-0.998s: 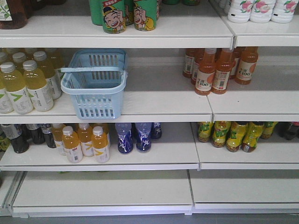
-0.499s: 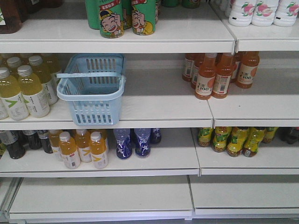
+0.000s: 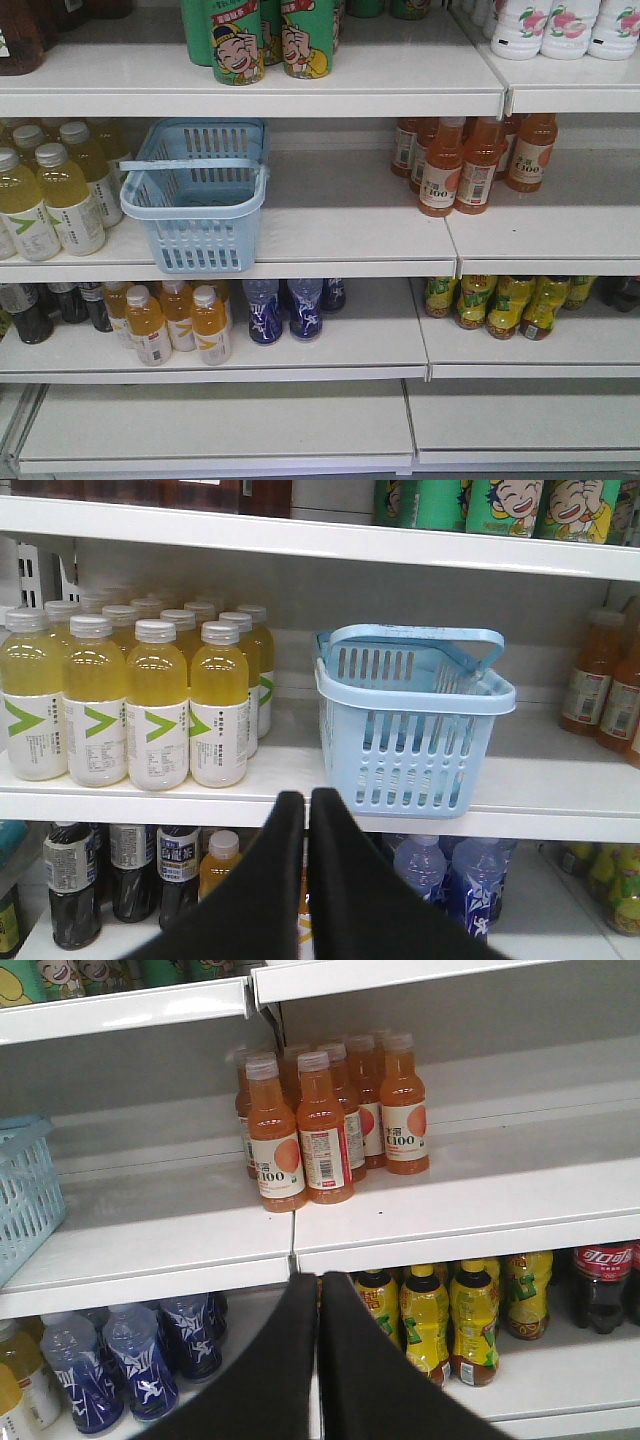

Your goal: Place coke in basket with both arms

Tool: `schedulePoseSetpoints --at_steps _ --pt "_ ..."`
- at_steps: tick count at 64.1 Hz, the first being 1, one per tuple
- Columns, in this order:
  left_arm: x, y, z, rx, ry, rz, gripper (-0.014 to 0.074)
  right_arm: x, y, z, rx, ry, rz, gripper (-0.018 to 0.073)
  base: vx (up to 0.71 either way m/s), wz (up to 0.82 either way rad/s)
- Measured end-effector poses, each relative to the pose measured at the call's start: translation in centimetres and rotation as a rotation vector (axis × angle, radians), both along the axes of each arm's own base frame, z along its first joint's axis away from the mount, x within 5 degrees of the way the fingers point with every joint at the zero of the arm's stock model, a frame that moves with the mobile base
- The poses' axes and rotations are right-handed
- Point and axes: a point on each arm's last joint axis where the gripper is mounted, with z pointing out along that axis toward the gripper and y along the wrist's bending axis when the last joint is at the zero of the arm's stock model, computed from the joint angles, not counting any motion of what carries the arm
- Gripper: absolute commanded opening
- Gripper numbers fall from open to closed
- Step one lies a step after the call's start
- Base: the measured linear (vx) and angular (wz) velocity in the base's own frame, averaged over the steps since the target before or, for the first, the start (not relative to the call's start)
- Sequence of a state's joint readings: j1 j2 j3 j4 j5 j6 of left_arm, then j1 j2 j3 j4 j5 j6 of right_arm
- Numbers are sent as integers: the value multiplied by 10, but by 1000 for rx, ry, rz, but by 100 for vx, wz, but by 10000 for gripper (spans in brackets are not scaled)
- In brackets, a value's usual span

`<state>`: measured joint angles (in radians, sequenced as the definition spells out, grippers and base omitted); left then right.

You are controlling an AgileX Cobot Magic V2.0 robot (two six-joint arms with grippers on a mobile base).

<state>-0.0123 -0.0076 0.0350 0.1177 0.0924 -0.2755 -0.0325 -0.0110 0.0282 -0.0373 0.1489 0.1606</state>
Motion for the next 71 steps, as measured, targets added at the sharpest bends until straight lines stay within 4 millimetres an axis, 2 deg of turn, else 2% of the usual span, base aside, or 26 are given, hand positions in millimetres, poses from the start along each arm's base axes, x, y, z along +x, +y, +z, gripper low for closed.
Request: schedulePoseSetpoints --at_steps 45,50,54,64,71 --pt "0 0 0 -1 0 0 -6 0 0 0 0 0 0 -5 0 0" --pt "0 0 0 -45 -1 -1 -6 0 0 0 0 0 0 -5 0 0" --pt "0 -1 1 -175 -7 -4 -6 0 0 0 0 0 0 -5 0 0" --pt "0 -3 2 -840 -4 -16 -6 0 0 0 0 0 0 -5 0 0" --pt "0 -4 4 -1083 -16 -23 -6 0 0 0 0 0 0 -5 0 0"
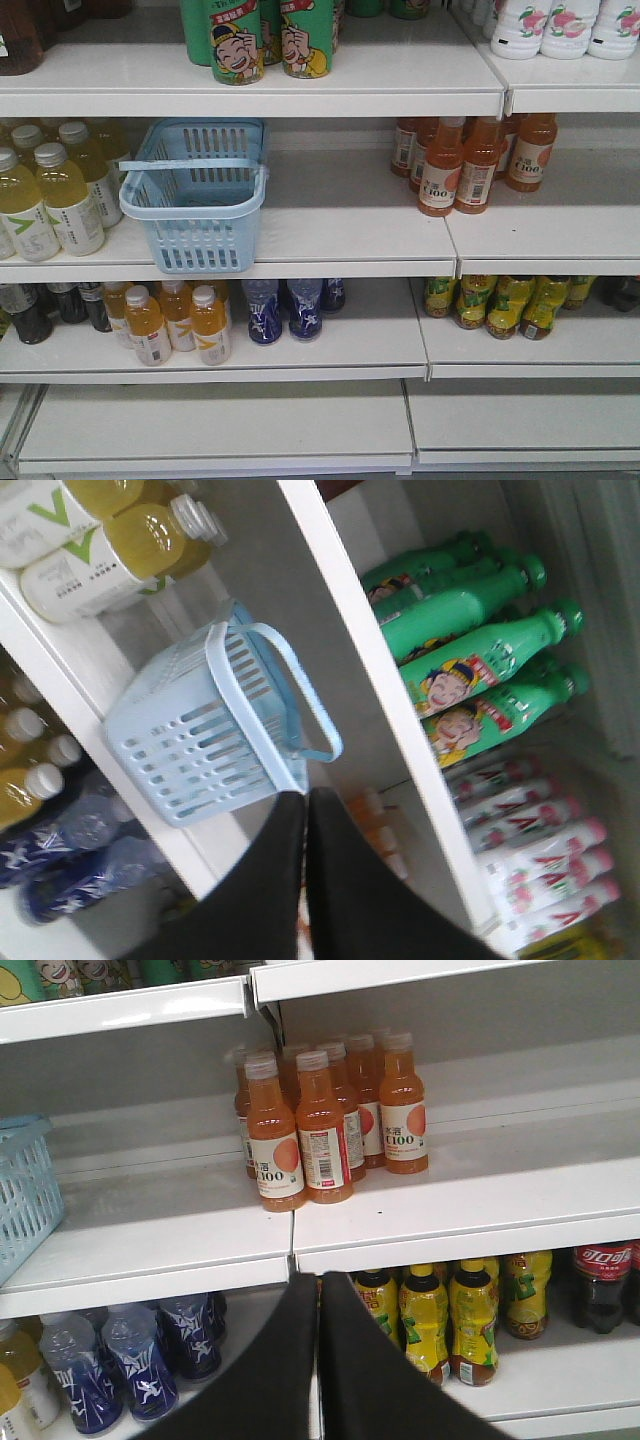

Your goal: Place coke in basket with both arms

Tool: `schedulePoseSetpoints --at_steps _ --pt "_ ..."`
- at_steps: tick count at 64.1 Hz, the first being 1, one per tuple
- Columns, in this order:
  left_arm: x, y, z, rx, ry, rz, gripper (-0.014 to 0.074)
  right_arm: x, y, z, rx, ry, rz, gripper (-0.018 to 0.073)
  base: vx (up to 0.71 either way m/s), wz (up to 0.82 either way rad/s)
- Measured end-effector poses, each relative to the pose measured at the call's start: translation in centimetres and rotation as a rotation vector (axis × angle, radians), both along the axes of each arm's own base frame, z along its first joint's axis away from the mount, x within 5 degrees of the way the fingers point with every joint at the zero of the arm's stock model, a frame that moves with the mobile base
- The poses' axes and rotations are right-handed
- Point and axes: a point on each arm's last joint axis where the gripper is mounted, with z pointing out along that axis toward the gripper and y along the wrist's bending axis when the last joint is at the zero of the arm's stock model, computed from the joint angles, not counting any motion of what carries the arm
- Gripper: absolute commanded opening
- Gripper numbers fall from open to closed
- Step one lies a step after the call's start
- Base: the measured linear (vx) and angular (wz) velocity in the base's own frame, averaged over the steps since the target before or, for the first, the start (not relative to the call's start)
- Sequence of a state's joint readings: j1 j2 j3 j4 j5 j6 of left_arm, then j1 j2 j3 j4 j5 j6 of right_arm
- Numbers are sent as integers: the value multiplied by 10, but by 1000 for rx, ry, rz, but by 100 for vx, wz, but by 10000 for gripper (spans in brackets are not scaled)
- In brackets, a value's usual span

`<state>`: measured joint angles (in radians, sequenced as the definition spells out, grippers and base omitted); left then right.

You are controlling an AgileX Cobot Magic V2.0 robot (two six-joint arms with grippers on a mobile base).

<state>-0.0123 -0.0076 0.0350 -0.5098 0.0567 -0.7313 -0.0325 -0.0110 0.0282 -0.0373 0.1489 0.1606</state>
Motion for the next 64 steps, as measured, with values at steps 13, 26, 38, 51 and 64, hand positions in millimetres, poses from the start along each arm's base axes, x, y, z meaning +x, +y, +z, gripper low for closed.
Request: schedulePoseSetpoints --at_steps 13,26,38,51,64 --pt "-2 7 21 -446 -128 41 -6 0 0 0 0 0 0 -5 0 0" --pt "-30 7 109 -600 -384 -48 -6 0 0 0 0 0 0 -5 0 0" --pt "-68 10 204 -316 -666 -4 -6 0 0 0 0 0 0 -5 0 0" --pt "-19 7 236 -110 -548 51 -6 0 0 0 0 0 0 -5 0 0" --pt "61 1 214 -90 -260 22 -6 0 0 0 0 0 0 -5 0 0"
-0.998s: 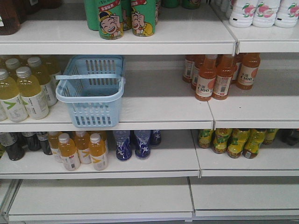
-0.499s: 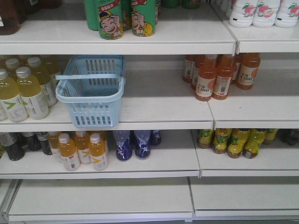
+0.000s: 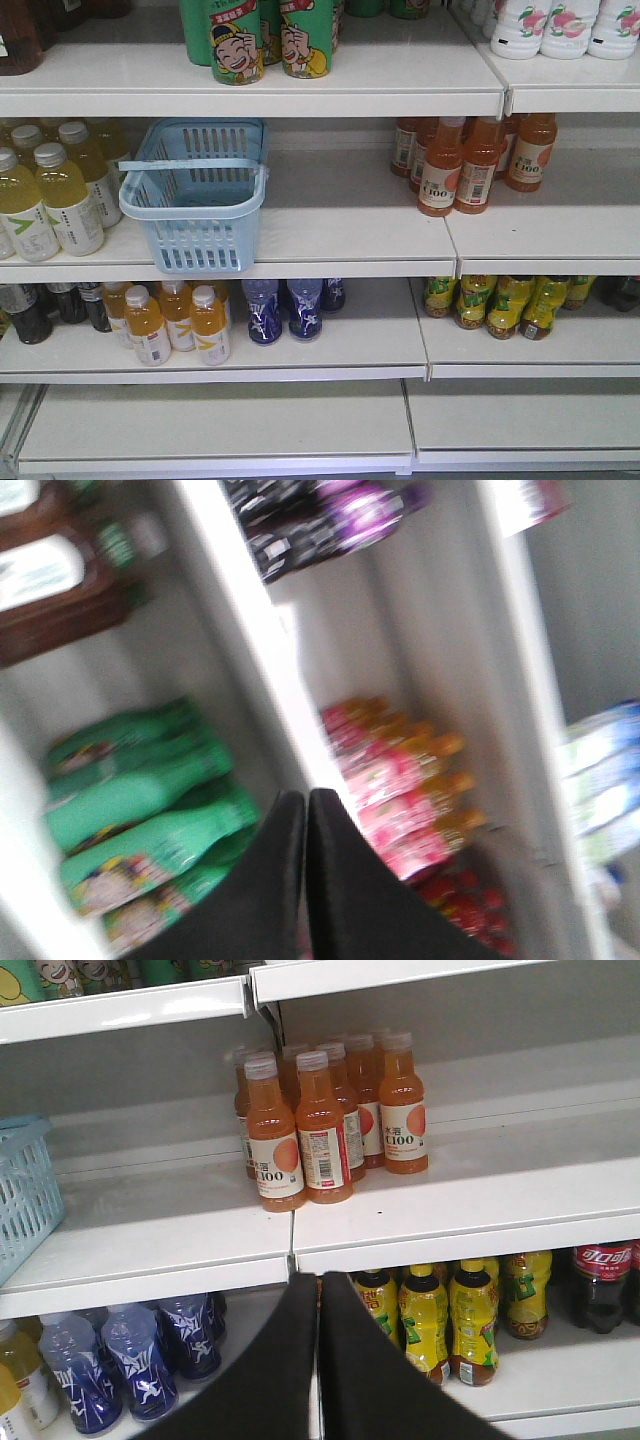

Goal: Place coke in basket with both arms
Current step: 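Move the left gripper to the basket handle and grasp it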

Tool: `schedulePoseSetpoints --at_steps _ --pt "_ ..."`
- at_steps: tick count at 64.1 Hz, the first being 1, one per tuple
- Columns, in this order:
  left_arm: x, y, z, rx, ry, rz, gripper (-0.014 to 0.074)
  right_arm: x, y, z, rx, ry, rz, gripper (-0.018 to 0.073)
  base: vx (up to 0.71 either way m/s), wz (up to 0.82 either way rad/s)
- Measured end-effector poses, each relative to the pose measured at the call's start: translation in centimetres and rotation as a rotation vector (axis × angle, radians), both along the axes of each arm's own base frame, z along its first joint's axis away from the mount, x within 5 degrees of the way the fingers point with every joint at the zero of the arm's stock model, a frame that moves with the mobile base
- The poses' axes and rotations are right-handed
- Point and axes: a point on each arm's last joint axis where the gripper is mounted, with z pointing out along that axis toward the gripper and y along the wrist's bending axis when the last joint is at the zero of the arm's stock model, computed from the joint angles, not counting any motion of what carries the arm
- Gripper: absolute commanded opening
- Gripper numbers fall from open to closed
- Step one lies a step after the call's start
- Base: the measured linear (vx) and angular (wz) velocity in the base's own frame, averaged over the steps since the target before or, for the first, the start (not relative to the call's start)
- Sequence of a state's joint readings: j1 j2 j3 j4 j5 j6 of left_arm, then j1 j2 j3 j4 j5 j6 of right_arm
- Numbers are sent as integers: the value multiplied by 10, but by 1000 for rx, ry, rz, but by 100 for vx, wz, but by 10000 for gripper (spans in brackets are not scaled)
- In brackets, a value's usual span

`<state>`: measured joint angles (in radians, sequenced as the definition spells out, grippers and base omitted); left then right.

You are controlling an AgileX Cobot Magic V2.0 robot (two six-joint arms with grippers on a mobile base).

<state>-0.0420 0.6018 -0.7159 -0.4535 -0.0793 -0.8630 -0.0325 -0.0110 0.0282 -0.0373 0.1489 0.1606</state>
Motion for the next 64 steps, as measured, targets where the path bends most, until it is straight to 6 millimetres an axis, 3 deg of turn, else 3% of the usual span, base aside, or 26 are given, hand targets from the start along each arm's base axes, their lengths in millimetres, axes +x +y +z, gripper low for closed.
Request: schedulePoseSetpoints --at_steps 7,13,34,47,53,64 --pt "34 -15 -17 15 127 -88 -6 0 0 0 0 0 0 -5 0 0" --pt "50 -34 -29 75 185 -176 -6 0 0 0 0 0 0 -5 0 0" --pt "75 -73 -45 330 163 -300 -6 0 0 0 0 0 0 -5 0 0" --pt "104 -96 -80 319 203 -401 -6 0 0 0 0 0 0 -5 0 0" --pt "121 -102 -93 294 168 -460 -6 0 0 0 0 0 0 -5 0 0" --pt "147 -92 -118 274 211 -470 -6 0 0 0 0 0 0 -5 0 0"
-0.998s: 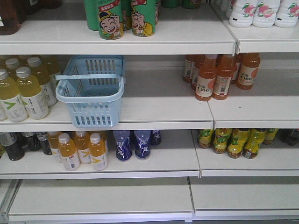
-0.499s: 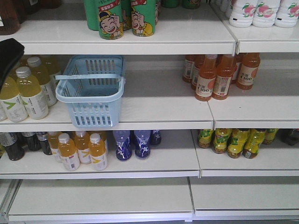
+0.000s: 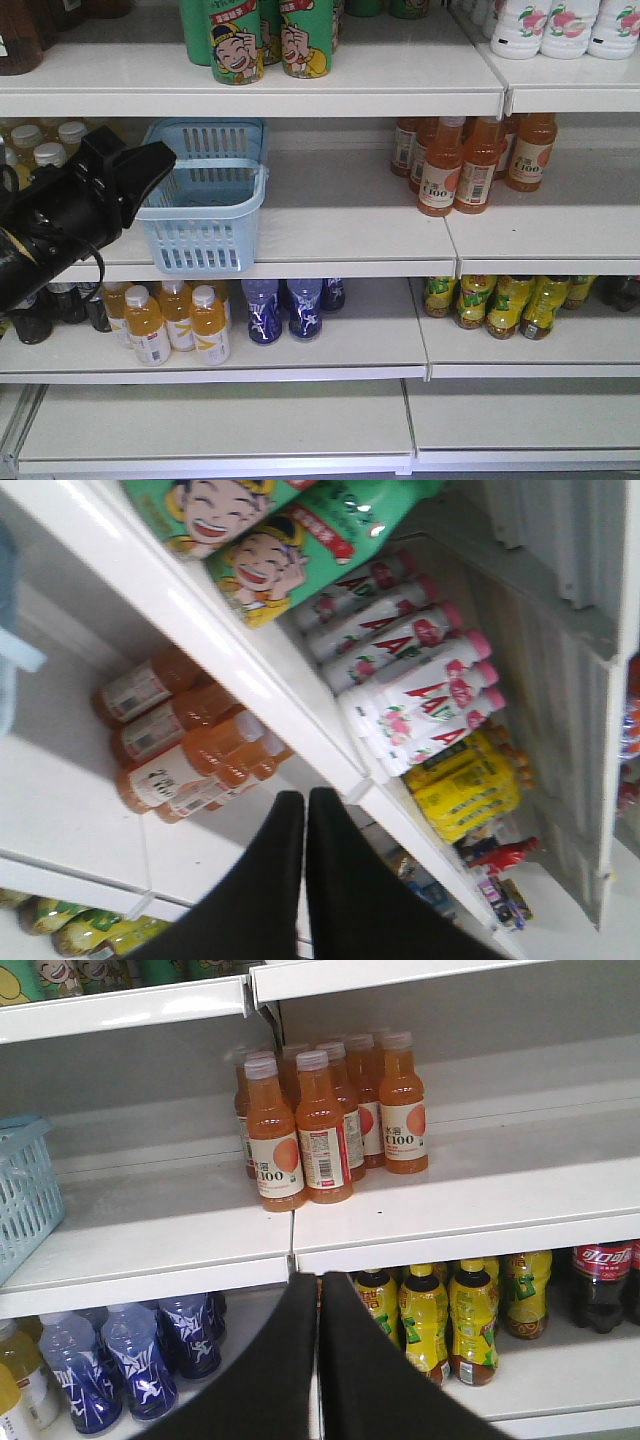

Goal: Place coke in basket with both arms
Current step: 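Move the left gripper to the basket handle and grasp it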

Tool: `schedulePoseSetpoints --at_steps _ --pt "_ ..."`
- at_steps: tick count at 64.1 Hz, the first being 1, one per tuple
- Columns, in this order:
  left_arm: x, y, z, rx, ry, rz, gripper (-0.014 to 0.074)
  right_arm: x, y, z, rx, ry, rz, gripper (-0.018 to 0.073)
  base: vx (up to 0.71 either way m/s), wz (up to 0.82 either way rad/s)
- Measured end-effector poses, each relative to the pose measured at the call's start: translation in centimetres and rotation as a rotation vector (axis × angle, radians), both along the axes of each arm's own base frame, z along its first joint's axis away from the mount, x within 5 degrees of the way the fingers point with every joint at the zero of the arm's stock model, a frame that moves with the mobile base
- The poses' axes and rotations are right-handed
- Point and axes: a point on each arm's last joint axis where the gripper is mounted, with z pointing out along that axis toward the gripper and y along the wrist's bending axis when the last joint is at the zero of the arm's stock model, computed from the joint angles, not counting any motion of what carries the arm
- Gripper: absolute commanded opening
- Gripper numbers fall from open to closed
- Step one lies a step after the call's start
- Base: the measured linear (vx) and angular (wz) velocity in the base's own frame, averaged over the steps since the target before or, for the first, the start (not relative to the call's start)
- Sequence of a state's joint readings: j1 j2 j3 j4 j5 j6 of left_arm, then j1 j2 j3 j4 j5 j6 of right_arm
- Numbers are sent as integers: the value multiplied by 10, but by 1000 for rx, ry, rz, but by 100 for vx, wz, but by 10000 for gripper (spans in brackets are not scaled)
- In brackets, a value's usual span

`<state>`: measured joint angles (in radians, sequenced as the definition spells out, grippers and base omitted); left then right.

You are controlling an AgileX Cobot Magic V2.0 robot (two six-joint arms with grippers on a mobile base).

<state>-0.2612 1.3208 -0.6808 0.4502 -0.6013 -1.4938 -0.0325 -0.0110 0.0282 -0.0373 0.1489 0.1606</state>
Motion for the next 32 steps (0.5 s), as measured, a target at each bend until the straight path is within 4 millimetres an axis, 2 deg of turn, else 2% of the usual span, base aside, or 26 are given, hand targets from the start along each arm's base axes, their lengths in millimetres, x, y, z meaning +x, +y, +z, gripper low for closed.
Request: schedulePoseSetpoints --at_steps 9,16,24,32 --pt "12 7 -19 21 86 41 13 0 0 0 0 0 0 -5 0 0" --pt "19 10 -28 -34 128 66 90 0 0 0 0 0 0 -5 0 0" --pt "28 10 -34 -167 122 78 252 0 0 0 0 0 0 -5 0 0" --pt "40 11 -50 -274 160 118 432 0 0 0 0 0 0 -5 0 0"
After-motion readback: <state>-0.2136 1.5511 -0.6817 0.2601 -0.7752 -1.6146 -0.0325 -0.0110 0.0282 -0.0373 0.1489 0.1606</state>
